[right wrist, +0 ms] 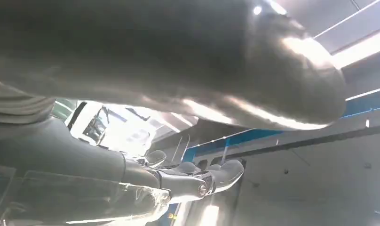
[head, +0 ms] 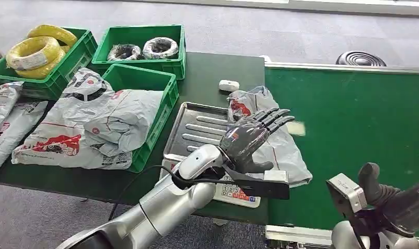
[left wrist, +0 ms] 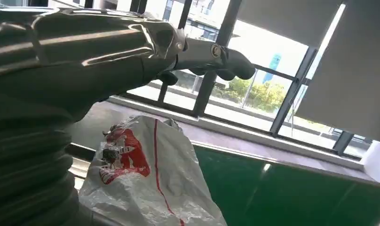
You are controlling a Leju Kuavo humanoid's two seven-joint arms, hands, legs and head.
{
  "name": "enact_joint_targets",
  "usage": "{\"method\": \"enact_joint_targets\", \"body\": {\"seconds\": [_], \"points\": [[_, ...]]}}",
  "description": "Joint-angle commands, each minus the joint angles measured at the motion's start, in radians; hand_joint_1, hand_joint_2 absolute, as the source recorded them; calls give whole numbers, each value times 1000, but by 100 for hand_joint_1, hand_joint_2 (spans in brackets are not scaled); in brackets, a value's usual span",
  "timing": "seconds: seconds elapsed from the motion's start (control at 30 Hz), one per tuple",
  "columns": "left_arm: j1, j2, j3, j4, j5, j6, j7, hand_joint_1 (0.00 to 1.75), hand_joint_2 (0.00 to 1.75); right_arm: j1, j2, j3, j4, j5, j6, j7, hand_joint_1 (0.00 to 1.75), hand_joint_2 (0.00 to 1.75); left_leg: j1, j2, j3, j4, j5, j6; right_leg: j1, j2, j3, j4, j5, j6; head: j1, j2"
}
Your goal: Moved the parcel from conveyor to table for the left to box.
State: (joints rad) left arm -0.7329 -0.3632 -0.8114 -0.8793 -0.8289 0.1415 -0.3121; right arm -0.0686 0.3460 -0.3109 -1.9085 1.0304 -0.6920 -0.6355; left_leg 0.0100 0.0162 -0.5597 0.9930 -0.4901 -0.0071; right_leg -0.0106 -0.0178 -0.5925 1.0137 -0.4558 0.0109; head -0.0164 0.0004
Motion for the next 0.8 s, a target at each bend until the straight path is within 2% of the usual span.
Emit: {"method": "enact_joint_targets", "body": {"seconds": [0.03, 0.8], "points": [[-36, 14, -22, 58, -4, 0, 3, 0, 175, -2, 3, -20, 22, -1, -6, -3, 0, 0, 0, -1, 1, -1, 0, 0, 0, 1, 1, -1, 0, 0, 0, 0], [-36, 14, -22, 58, -4, 0, 3, 0, 175, -2, 3, -20, 22, -1, -6, -3, 0, 0, 0, -1, 2, -1, 0, 0, 0, 1, 2, -2, 0, -1, 0, 0]]}}
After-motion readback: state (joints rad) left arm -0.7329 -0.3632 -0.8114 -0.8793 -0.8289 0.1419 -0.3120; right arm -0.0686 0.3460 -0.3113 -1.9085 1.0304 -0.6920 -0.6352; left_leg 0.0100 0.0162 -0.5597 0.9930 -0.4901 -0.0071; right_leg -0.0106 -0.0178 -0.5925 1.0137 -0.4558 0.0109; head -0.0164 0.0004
